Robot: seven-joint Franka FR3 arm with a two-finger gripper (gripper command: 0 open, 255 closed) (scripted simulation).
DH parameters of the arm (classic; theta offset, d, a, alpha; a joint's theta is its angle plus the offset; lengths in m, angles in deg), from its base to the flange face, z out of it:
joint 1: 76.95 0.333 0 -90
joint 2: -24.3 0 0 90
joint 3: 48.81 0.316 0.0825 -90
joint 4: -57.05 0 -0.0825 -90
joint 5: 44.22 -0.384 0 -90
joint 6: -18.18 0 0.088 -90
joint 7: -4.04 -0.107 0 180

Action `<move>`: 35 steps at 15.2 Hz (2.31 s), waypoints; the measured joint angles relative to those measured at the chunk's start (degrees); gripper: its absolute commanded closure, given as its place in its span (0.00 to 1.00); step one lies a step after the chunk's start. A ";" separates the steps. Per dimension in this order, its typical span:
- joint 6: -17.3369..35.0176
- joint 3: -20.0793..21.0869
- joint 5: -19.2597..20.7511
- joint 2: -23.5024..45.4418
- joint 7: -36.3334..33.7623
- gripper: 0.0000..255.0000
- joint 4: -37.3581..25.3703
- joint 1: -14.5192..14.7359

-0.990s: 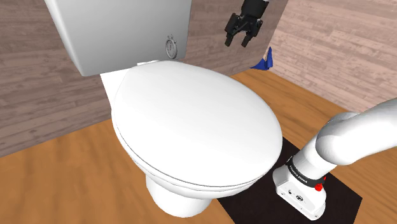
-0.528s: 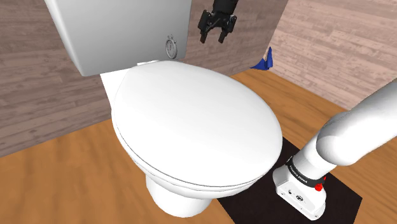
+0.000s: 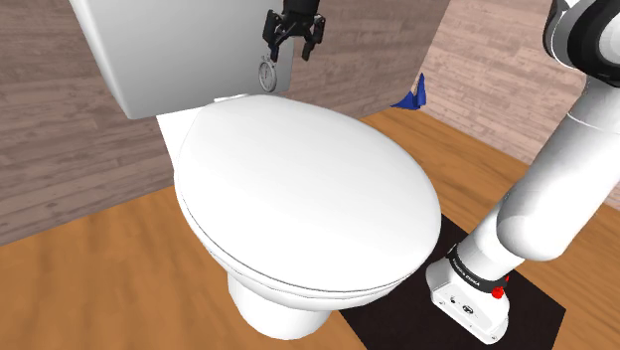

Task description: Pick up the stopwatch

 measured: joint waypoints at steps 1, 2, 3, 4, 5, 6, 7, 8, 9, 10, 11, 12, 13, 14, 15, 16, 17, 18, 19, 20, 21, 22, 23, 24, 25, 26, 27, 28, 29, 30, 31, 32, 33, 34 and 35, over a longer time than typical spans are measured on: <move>-0.94 0.39 1.25 2.57 -0.91 0.00 -3.27 0.86; -1.66 0.54 2.39 5.10 -1.32 0.00 -6.32 1.52; -2.37 0.66 3.36 7.20 -1.80 0.00 -8.92 2.23; -2.48 0.73 3.93 8.43 -2.22 0.00 -10.14 2.71; -2.03 0.76 4.15 8.79 -2.48 0.00 -10.00 2.89; -1.36 0.77 4.26 8.94 -2.65 0.00 -9.46 2.95; -0.74 0.76 4.32 9.01 -2.76 0.00 -8.90 2.96; 0.08 0.73 4.26 8.75 -2.76 0.00 -7.83 2.82; 0.80 0.72 4.33 8.86 -2.91 0.00 -7.21 2.84; 1.59 0.68 4.29 8.73 -2.89 0.00 -6.29 2.71; 2.31 0.67 4.24 8.51 -2.94 0.00 -5.36 2.61; 2.65 0.67 4.24 8.44 -3.01 1.00 -4.95 2.61; 2.82 0.68 4.24 8.40 -3.05 1.00 -4.75 2.61; 2.92 0.68 4.24 8.37 -3.07 1.00 -4.62 2.61; 2.99 0.69 4.24 8.35 -3.09 1.00 -4.56 2.62; 3.02 0.70 4.24 8.34 -3.10 1.00 -4.54 2.62; 3.04 0.71 4.23 8.32 -3.11 1.00 -4.51 2.63; 3.05 0.71 4.23 8.32 -3.11 1.00 -4.51 2.63; 3.05 0.71 4.23 8.32 -3.11 1.00 -4.50 2.63; 3.05 0.71 4.23 8.31 -3.11 1.00 -4.50 2.63; 3.04 0.71 4.23 8.32 -3.12 1.00 -4.52 2.64; 3.02 0.71 4.24 8.40 -3.08 1.00 -4.62 2.63; 2.62 0.70 4.26 8.52 -3.03 1.00 -5.10 2.65; 1.99 0.69 4.29 8.66 -2.97 1.00 -5.87 2.70; 1.40 0.70 4.28 8.68 -2.89 1.00 -6.48 2.73; 0.61 0.73 4.30 8.79 -2.85 1.00 -7.38 2.81; -0.31 0.74 4.33 8.94 -2.77 1.00 -8.46 2.90; -1.21 0.75 4.37 9.15 -2.66 1.00 -9.56 2.98; -1.84 0.77 4.39 9.23 -2.65 1.00 -10.26 3.06; -2.85 0.76 4.53 9.75 -2.54 1.00 -11.79 3.21; -3.87 0.78 4.62 10.06 -2.51 1.00 -13.11 3.37; -4.76 0.81 4.72 10.36 -2.51 1.00 -14.28 3.54; -5.70 0.83 4.73 10.41 -2.45 1.00 -15.26 3.63; -6.65 0.84 4.80 10.64 -2.36 1.00 -16.45 3.75; -7.49 0.85 4.91 10.99 -2.32 1.00 -17.63 3.91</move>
